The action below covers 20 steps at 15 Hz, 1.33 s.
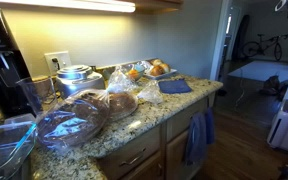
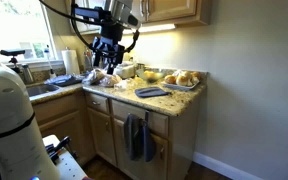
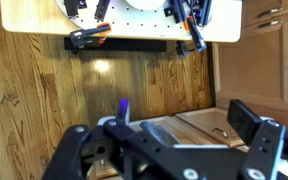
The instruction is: Pick up the blue cloth from the door of the cabinet and put it on the countertop.
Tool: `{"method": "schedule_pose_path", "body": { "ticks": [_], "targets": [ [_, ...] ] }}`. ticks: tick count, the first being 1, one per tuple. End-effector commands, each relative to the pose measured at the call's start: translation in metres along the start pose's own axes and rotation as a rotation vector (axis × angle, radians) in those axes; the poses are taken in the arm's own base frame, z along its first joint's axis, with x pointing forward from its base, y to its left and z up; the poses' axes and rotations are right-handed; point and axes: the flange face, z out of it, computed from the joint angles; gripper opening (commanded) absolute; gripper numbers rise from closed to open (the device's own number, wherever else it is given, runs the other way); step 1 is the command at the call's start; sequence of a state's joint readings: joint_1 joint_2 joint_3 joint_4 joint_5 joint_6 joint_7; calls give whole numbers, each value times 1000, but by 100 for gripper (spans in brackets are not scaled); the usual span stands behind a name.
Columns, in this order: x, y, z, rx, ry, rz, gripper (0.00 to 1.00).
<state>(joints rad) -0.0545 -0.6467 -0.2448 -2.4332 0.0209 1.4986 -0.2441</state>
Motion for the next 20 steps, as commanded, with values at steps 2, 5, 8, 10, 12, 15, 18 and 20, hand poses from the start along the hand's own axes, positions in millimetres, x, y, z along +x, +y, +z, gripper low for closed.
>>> {"method": "schedule_pose_path", "body": {
  "ticks": [2, 5, 8, 10, 12, 15, 18, 20],
  "targets": [
    [0, 0, 0, 0, 0, 0, 100],
    [0, 0, 0, 0, 0, 0, 100],
    [0, 0, 0, 0, 0, 0, 100],
    [0, 0, 0, 0, 0, 0, 100],
    [7, 1, 5, -13, 13, 22, 100],
    [28, 2, 24, -21, 36, 63, 100],
    [54, 7, 52, -45, 45, 78, 100],
    [73, 11, 69, -67, 54, 74, 100]
  ]
}}
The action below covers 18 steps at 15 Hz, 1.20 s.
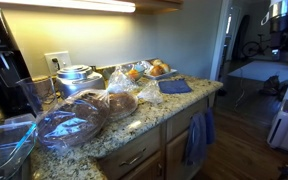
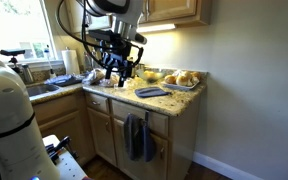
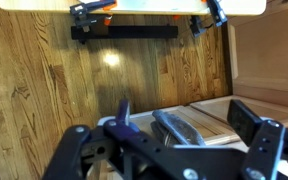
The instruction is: Pick up the blue cloth from the door of the cabinet and put it on the countertop.
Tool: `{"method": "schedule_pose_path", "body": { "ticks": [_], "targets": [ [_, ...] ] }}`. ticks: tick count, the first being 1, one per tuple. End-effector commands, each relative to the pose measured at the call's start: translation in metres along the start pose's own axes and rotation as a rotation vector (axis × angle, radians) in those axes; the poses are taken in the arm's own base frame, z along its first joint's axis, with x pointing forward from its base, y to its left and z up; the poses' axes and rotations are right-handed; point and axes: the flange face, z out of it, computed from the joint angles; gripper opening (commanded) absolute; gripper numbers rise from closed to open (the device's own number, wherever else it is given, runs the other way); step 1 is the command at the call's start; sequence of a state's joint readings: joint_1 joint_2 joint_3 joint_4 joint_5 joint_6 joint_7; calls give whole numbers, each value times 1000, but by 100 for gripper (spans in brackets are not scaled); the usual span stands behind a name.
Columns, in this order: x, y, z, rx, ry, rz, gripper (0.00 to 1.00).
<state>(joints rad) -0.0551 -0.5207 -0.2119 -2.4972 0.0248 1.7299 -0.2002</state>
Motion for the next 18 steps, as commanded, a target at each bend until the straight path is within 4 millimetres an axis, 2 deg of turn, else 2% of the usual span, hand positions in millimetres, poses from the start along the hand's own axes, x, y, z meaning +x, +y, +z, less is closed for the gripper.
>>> {"method": "schedule_pose_path", "body": {
  "ticks": [1, 6, 13, 18],
  "targets": [
    [28, 5, 31, -21, 23, 23, 100],
    [55, 13, 64, -44, -3, 46, 100],
    [58, 12, 70, -43, -45, 19, 100],
    [89, 18, 112, -111, 47, -9, 100]
  ]
}}
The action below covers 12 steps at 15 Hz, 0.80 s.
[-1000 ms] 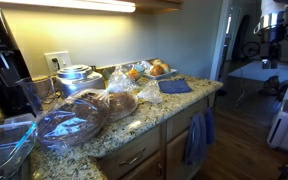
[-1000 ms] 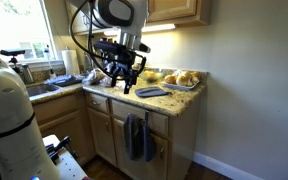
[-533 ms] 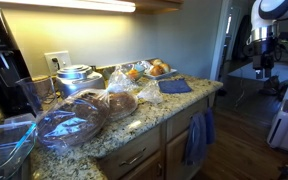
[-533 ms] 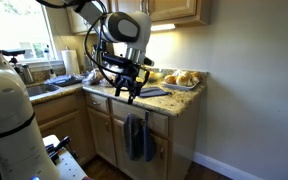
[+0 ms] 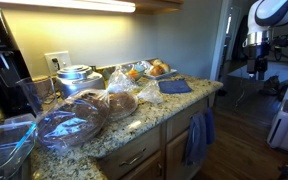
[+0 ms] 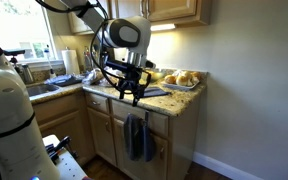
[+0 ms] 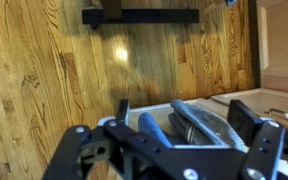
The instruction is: Pick up the blue cloth from the door of the cabinet and put it on the countertop.
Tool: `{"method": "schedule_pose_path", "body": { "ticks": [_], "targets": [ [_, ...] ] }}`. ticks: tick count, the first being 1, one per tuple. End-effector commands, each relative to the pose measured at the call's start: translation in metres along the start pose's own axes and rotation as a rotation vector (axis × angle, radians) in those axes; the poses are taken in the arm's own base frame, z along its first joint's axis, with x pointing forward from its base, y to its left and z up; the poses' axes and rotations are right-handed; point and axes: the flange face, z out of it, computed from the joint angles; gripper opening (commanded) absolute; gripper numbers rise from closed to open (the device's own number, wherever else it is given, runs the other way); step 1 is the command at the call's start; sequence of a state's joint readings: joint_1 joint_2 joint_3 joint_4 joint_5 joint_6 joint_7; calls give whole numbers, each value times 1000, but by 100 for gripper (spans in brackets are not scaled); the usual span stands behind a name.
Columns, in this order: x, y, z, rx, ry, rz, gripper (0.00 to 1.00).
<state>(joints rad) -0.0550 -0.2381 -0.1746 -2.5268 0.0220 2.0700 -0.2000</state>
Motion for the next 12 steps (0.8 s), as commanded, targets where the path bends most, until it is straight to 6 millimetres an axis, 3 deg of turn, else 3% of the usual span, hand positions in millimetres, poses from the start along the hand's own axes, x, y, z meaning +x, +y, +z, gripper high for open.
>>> {"method": "schedule_pose_path", "body": {
  "ticks": [1, 6, 12],
  "targets": [
    [18, 7, 38, -34, 34, -14, 100],
    [34, 17, 83, -71, 124, -27, 100],
    [45, 20, 120, -57, 164, -21, 100]
  ]
}}
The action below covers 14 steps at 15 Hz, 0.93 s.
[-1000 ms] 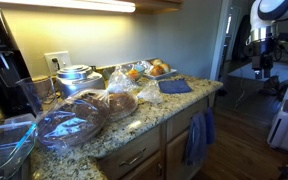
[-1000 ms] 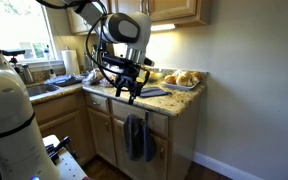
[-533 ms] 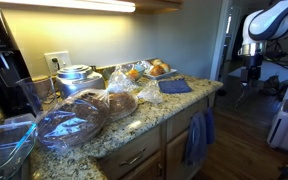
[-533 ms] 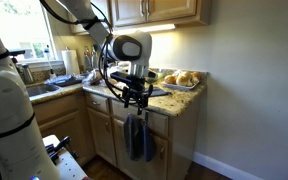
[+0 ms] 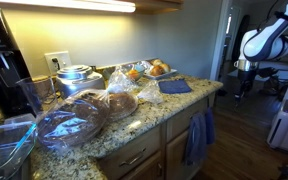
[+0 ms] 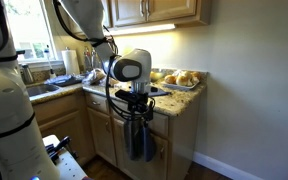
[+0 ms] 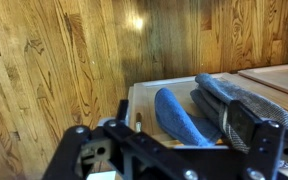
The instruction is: Pick up the blue cloth from the door of the cabinet and put it on the countertop.
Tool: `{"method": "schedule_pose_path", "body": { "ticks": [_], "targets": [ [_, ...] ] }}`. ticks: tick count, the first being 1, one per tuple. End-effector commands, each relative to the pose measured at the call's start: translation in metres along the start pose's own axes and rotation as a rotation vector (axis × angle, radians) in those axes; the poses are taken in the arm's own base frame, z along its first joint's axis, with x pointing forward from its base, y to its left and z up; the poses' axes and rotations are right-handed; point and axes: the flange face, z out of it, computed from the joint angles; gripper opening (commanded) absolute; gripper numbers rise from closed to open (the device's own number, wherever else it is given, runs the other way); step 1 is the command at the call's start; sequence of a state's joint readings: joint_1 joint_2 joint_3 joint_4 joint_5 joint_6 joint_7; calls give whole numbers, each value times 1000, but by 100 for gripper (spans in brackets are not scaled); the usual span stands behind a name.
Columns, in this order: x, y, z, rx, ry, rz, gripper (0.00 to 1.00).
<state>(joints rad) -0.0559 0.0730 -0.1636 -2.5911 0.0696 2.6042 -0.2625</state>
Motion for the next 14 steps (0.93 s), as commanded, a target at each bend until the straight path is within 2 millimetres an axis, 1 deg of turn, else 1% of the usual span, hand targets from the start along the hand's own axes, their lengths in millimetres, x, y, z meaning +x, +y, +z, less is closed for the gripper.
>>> {"method": "schedule_pose_path", "body": {
  "ticks": [1, 3, 5, 6, 9, 12, 14],
  "targets": [
    [0, -1, 6, 2, -3, 1, 100],
    [0, -2, 14, 4, -16, 1, 100],
    [0, -2, 15, 5, -18, 0, 100],
    [1, -5, 23, -14, 22, -13, 100],
    [7, -9, 44, -32, 67, -39, 100],
    [4, -13, 72, -42, 92, -63, 100],
    [1, -14, 87, -34, 124, -82, 100]
  ]
}}
